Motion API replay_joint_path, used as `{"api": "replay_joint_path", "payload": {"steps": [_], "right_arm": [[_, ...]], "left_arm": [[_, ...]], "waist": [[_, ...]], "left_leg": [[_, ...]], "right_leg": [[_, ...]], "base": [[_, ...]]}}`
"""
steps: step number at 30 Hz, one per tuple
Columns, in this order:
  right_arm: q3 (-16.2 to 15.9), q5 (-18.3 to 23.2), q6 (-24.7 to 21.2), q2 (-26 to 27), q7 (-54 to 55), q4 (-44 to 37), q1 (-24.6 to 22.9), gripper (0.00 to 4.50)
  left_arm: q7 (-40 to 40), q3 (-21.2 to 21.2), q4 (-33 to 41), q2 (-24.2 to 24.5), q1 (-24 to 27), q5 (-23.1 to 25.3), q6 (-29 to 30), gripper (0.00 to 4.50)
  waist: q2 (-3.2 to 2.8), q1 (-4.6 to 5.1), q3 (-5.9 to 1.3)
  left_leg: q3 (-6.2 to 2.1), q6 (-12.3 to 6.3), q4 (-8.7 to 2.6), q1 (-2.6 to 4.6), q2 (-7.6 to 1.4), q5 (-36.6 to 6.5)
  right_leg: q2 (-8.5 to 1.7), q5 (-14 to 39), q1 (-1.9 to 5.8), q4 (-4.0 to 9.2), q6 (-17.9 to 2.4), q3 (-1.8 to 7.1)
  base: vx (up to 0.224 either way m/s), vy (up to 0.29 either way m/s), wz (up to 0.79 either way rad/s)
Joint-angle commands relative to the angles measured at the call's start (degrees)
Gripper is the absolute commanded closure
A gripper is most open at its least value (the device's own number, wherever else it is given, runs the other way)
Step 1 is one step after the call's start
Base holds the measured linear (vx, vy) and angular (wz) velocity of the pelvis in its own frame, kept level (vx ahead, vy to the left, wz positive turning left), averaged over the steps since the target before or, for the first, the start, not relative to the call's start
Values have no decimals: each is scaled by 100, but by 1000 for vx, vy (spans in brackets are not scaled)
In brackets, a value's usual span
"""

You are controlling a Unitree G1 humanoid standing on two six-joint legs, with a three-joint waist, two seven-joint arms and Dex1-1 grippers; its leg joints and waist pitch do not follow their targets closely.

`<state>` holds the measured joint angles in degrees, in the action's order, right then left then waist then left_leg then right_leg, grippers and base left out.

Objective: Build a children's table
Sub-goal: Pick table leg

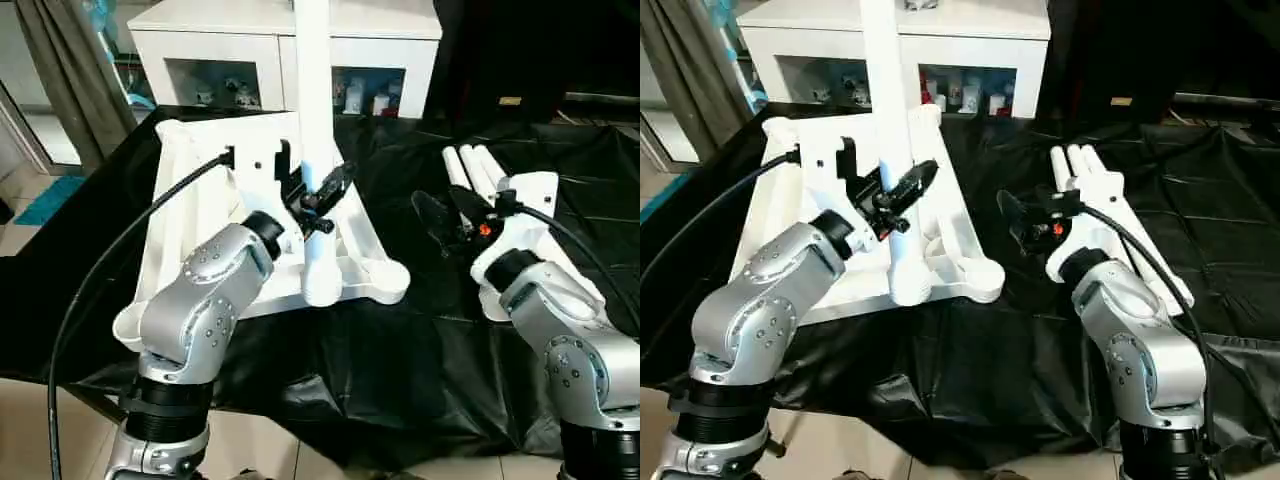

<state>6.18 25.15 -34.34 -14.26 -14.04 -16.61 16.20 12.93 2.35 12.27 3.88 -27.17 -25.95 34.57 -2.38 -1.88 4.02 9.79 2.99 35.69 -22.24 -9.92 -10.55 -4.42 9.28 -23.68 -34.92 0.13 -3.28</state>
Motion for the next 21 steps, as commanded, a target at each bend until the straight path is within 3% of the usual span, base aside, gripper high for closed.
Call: {"api": "replay_joint_path", "payload": {"steps": [1, 6, 8, 21], "right_arm": [[12, 2, 22, 7, 21, 31, 60, 148], [12, 2, 22, 7, 21, 31, 60, 148], [12, 2, 22, 7, 21, 31, 60, 148], [12, 2, 22, 7, 21, 31, 60, 148]], "left_arm": [[-31, -18, 114, 4, 4, 39, -23, 262], [-31, -18, 114, 4, 4, 39, -23, 262], [-31, -18, 114, 4, 4, 39, -23, 206], [-31, -18, 114, 4, 4, 39, -23, 105]], "waist": [[37, -4, -465], [37, -2, -466], [36, -4, -471], [35, -6, -470]], "left_leg": [[-76, -86, -415, 50, -172, -1187], [-78, -78, -417, 48, -174, -1192], [-79, -82, -415, 45, -174, -1157], [-76, -88, -414, 48, -176, -1149]], "right_leg": [[-240, 1925, 299, 494, -668, 190], [-238, 1910, 299, 490, -668, 190], [-240, 1849, 305, 485, -684, 192], [-238, 1817, 302, 481, -703, 194]], "base": [[0, 0, 0], [0, 0, 0], [0, 0, 0], [0, 0, 0]]}}
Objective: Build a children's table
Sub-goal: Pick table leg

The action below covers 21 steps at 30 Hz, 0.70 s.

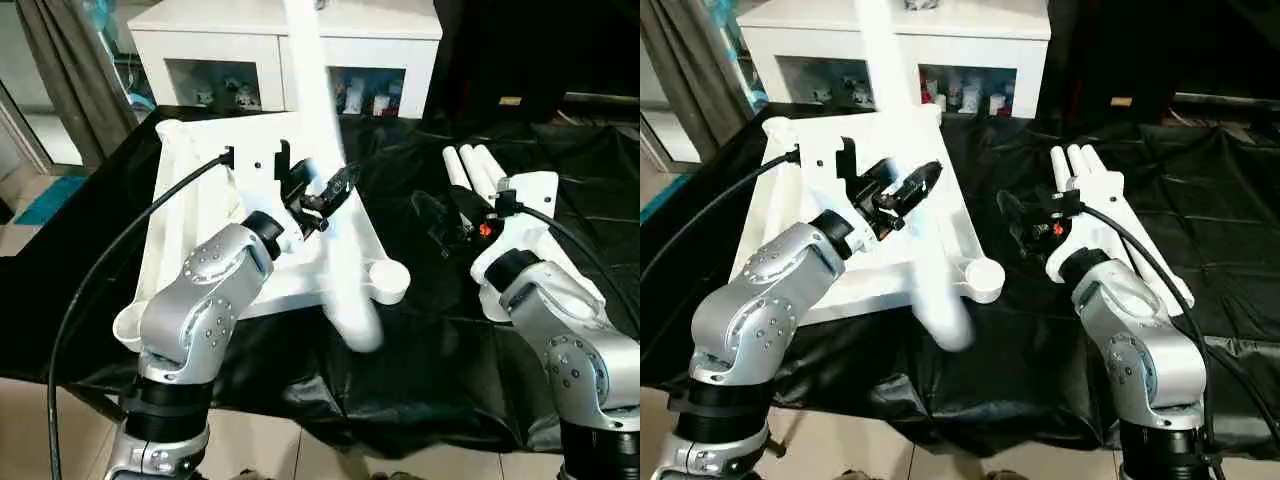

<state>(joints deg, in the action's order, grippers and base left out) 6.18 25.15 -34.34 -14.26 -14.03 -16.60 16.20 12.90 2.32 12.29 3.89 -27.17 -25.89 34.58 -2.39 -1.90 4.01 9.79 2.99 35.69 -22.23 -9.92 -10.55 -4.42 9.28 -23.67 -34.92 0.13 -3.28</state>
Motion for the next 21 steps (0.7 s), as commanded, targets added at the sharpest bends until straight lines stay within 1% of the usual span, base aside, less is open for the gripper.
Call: {"api": "replay_joint_path", "payload": {"steps": [1, 3, 4, 9, 10, 11, 14, 21], "right_arm": [[12, 2, 22, 7, 21, 31, 60, 148], [12, 2, 22, 7, 21, 31, 60, 148], [12, 2, 22, 7, 21, 31, 60, 148], [12, 2, 22, 7, 21, 31, 60, 148], [12, 2, 22, 7, 21, 31, 60, 148], [12, 2, 22, 7, 21, 31, 60, 148], [12, 2, 22, 7, 21, 31, 60, 148], [12, 2, 22, 7, 21, 31, 60, 148]], "left_arm": [[-29, -15, 112, 3, 3, 33, -23, 100], [-29, -15, 112, 3, 3, 33, -23, 100], [-29, -15, 112, 3, 3, 33, -23, 72], [-29, -15, 112, 3, 3, 33, -23, 52], [-29, -15, 112, 3, 3, 33, -23, 36], [-29, -15, 112, 3, 3, 33, -23, 36], [-29, -15, 112, 3, 3, 33, -23, 8], [-29, -15, 112, 3, 3, 33, -23, 8]], "waist": [[37, -3, -467], [36, -2, -467], [38, -1, -464], [34, -2, -465], [38, -1, -464], [36, -1, -464], [35, -3, -468], [38, 0, -465]], "left_leg": [[-77, -90, -416, 47, -176, -1154], [-75, -89, -416, 51, -175, -1171], [-75, -87, -415, 51, -173, -1192], [-76, -85, -415, 54, -175, -1190], [-75, -84, -416, 54, -174, -1200], [-76, -84, -417, 54, -175, -1198], [-77, -81, -415, 51, -175, -1179], [-76, -83, -416, 50, -174, -1191]], "right_leg": [[-239, 1806, 304, 480, -713, 193], [-238, 1821, 302, 483, -718, 192], [-240, 1865, 302, 487, -709, 192], [-240, 1878, 299, 489, -696, 192], [-236, 1891, 298, 490, -689, 191], [-238, 1894, 299, 489, -688, 191], [-238, 1871, 300, 486, -684, 191], [-239, 1871, 302, 487, -697, 191]], "base": [[0, 0, 0], [0, 0, 0], [0, 0, 0], [0, 0, 0], [0, 0, 0], [0, 0, 0], [0, 0, 0], [0, 0, 0]]}}
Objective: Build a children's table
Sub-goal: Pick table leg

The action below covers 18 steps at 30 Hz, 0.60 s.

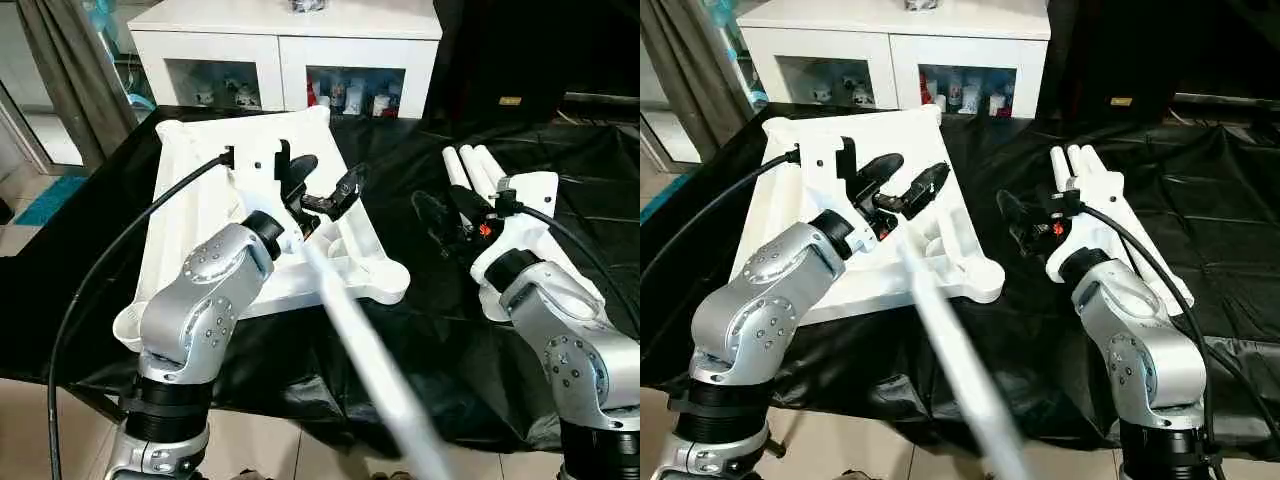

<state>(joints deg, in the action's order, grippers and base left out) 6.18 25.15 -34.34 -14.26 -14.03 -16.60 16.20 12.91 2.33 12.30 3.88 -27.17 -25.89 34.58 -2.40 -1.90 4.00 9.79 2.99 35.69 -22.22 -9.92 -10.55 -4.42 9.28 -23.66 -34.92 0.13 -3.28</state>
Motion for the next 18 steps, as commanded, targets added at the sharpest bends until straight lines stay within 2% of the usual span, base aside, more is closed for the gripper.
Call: {"api": "replay_joint_path", "payload": {"steps": [1, 18], "right_arm": [[12, 2, 22, 7, 20, 31, 60, 148], [12, 2, 22, 7, 20, 31, 60, 148]], "left_arm": [[-29, -16, 111, 3, 3, 33, -23, 8], [-29, -16, 111, 3, 3, 33, -23, 8]], "waist": [[36, -2, -461], [40, -2, -463]], "left_leg": [[-77, -80, -418, 51, -175, -1210], [-79, -77, -418, 48, -173, -1205]], "right_leg": [[-240, 1904, 298, 492, -691, 191], [-238, 1936, 298, 492, -652, 188]], "base": [[0, 0, 0], [0, 0, 0]]}}
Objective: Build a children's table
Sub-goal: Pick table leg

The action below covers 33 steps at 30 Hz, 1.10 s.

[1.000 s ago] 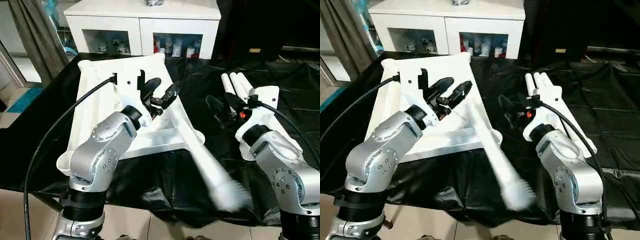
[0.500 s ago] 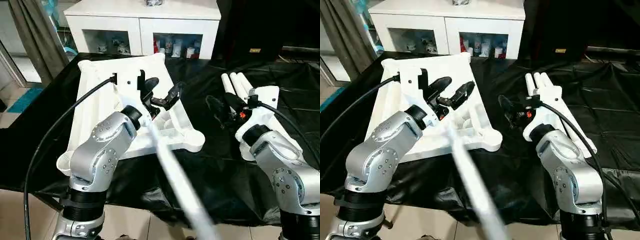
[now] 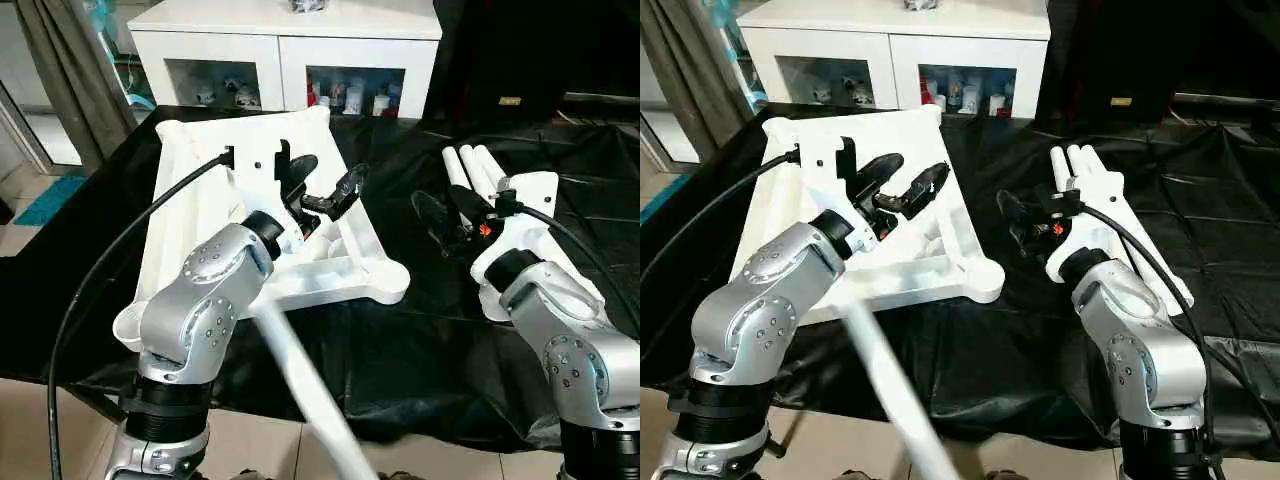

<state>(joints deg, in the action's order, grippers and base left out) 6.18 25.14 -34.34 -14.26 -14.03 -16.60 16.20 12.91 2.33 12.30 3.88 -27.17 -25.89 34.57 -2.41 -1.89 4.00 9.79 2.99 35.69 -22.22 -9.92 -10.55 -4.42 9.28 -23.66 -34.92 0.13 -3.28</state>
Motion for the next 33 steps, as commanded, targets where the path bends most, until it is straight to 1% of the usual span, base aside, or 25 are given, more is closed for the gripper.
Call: {"api": "replay_joint_path", "payload": {"steps": [1, 14, 33], "right_arm": [[12, 2, 22, 7, 20, 31, 60, 148], [12, 2, 22, 7, 20, 31, 60, 148], [12, 2, 22, 7, 20, 31, 60, 148]], "left_arm": [[-29, -16, 111, 3, 3, 33, -23, 8], [-29, -16, 111, 3, 3, 33, -23, 8], [-29, -16, 111, 3, 3, 33, -23, 8]], "waist": [[36, -3, -464], [39, -2, -464], [39, -2, -463]], "left_leg": [[-80, -75, -418, 51, -175, -1205], [-77, -78, -416, 44, -171, -1196], [-77, -77, -417, 53, -172, -1231]], "right_leg": [[-241, 1931, 296, 493, -658, 189], [-241, 1921, 300, 494, -664, 190], [-238, 1973, 293, 500, -648, 188]], "base": [[0, 0, 0], [0, 0, 0], [0, 0, 0]]}}
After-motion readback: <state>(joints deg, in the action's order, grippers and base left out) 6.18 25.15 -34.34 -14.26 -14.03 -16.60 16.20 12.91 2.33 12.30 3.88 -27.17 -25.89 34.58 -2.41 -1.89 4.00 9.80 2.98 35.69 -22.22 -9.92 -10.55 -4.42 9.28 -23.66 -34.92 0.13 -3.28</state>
